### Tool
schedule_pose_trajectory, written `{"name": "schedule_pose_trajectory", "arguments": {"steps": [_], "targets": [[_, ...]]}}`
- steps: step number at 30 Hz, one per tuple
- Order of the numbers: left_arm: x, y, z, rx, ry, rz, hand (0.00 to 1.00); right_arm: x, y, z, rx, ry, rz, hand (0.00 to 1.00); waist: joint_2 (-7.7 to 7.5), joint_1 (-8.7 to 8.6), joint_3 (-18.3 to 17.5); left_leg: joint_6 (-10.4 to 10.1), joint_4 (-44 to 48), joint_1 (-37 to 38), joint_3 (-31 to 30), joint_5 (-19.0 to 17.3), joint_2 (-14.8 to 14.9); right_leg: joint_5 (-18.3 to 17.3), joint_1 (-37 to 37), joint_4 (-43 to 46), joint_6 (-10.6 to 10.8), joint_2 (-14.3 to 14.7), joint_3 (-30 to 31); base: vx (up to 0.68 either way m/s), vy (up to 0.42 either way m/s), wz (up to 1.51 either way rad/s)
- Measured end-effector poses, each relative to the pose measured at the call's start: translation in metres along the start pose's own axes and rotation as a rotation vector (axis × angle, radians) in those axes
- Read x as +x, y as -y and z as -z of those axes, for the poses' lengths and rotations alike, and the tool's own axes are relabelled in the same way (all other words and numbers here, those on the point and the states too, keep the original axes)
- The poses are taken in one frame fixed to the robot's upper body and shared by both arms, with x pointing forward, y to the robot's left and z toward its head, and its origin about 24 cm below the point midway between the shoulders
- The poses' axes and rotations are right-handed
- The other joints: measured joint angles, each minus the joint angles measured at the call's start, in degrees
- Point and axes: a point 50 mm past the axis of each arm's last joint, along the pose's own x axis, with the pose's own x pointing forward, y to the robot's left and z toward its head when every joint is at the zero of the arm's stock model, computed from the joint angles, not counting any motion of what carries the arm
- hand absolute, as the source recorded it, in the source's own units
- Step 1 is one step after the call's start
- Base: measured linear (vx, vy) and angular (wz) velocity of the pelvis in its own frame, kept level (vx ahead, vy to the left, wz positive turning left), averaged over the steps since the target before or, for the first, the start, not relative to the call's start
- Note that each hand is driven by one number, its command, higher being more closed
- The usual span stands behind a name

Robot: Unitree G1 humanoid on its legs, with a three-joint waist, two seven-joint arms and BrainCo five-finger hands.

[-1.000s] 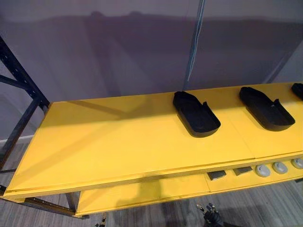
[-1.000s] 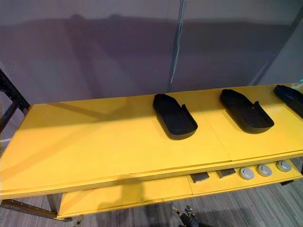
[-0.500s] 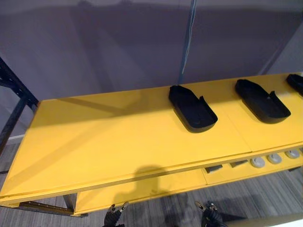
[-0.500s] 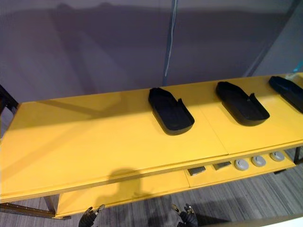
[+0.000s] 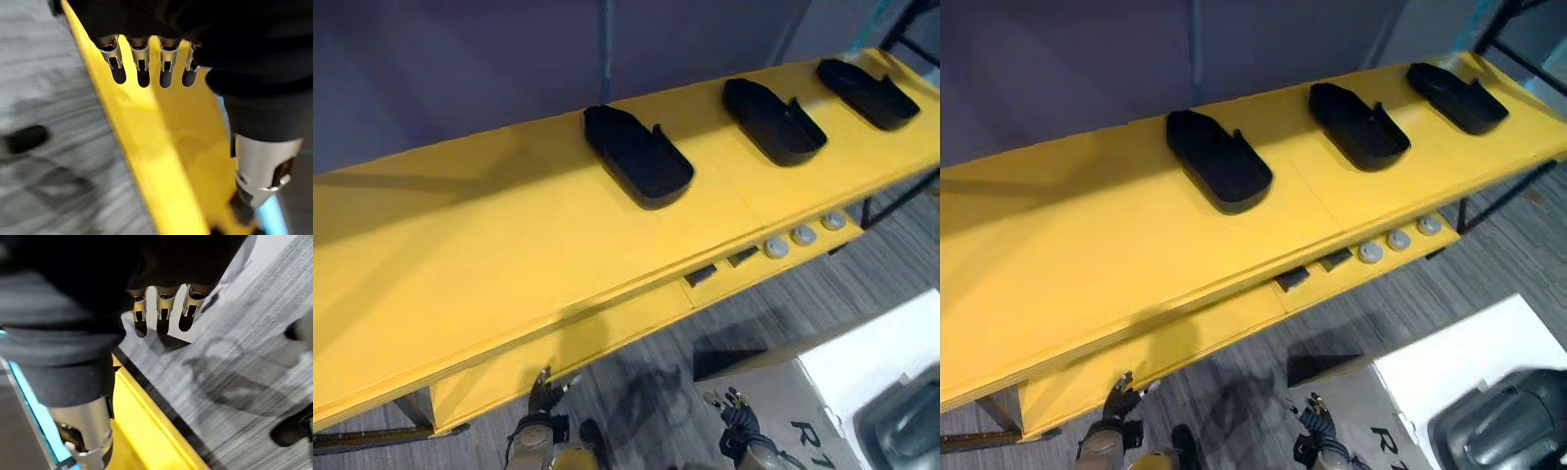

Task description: Walk over and take plastic housings, then place them on the shelf

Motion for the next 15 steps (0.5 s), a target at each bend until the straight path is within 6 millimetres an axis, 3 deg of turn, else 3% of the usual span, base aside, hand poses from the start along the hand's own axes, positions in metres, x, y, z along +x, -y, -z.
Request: {"name": "schedule_pose_trajectory", "arguments": {"steps": [4,9,12,13,14,15], "targets": [[-0.004,0.014,0.008,0.045,-0.027,0.058,0.00,-0.001,0.017,0.002,-0.034,-0.019,0.045,0.00,0.18,-0.76,-0.4,-0.4,1.4,2.1,0.1,0.9,2.0,1.3,2.5,-4.1,-2.3,1.2,3.1,-0.08,-0.131,-0.57],[-0.006,0.027,0.011,0.090,-0.038,0.103,0.00,-0.006,0.032,0.008,-0.027,-0.032,0.093,0.00,1.67,-2.42,-1.4,-1.4,-0.8,4.8,2.6,1.5,2.7,2.3,1.1,-4.3,-3.5,2.0,7.6,-0.11,-0.044,-0.67],[-0.008,0.027,0.020,0.096,-0.073,0.104,0.00,-0.009,0.033,0.017,-0.023,-0.055,0.098,0.00,2.56,-3.67,-1.4,-1.5,-1.7,7.9,7.4,1.5,3.6,4.6,-0.4,-3.1,-3.3,2.7,8.0,-0.13,-0.013,-0.98],[-0.008,0.025,0.023,0.096,-0.084,0.099,0.00,-0.008,0.030,0.014,-0.025,-0.047,0.089,0.00,3.01,-3.58,-1.4,-1.7,-2.0,9.0,10.3,1.2,4.5,7.0,-1.8,-4.2,-4.6,2.6,0.8,-0.22,-0.106,-1.63],[-0.008,0.026,0.024,0.095,-0.090,0.099,0.00,-0.003,0.026,0.005,-0.029,-0.023,0.078,0.00,3.89,-3.97,-0.9,-1.8,-3.4,10.3,12.9,0.2,5.2,6.1,-1.8,-3.2,-8.3,0.4,-10.7,-0.20,-0.103,-1.51],[-0.008,0.028,0.023,0.092,-0.090,0.104,0.00,-0.002,0.027,0.002,-0.039,-0.016,0.081,0.00,4.40,-4.24,-0.6,-2.0,-3.8,11.0,14.5,0.1,5.2,4.8,-3.0,1.0,-9.3,-2.8,-20.0,-0.18,-0.038,-1.53]]}}
